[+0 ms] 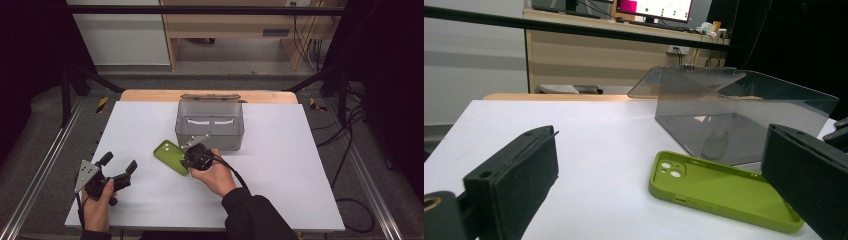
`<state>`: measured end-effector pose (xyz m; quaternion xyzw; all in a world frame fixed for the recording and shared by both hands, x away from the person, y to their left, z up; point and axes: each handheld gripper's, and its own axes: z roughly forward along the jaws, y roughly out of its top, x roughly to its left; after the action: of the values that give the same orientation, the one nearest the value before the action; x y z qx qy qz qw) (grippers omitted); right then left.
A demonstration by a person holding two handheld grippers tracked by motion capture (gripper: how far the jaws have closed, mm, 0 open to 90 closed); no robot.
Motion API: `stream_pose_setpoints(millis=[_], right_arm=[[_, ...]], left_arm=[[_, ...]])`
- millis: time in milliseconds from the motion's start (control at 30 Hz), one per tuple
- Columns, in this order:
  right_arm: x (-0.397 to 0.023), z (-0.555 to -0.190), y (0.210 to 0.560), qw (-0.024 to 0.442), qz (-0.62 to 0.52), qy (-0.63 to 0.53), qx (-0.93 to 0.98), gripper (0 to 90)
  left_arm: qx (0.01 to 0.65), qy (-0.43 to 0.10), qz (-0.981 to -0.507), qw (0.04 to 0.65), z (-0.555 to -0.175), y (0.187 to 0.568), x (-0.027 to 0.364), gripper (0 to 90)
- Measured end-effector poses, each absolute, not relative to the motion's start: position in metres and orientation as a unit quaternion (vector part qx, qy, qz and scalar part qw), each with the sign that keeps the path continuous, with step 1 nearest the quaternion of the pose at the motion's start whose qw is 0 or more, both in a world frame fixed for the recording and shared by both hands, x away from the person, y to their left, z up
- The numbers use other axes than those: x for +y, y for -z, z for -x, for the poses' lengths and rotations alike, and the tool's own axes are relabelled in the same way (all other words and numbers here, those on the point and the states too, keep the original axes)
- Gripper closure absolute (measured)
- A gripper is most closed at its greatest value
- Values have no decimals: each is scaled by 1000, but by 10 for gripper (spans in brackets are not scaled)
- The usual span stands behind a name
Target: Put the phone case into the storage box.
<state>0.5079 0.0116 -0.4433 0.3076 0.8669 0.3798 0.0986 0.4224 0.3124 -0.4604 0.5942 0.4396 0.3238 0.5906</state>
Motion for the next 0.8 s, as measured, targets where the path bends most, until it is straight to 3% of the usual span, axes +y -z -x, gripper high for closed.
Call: stream_pose_setpoints(millis=[167,800], right_arm=[[20,-515,457,99,-311,-369,870,897],[20,-483,460,57,-277,-296,912,900]], left_arm=[[439,-324,-595,590,-423,460,312,18],[438,-321,-600,588,-422,461,311,20]])
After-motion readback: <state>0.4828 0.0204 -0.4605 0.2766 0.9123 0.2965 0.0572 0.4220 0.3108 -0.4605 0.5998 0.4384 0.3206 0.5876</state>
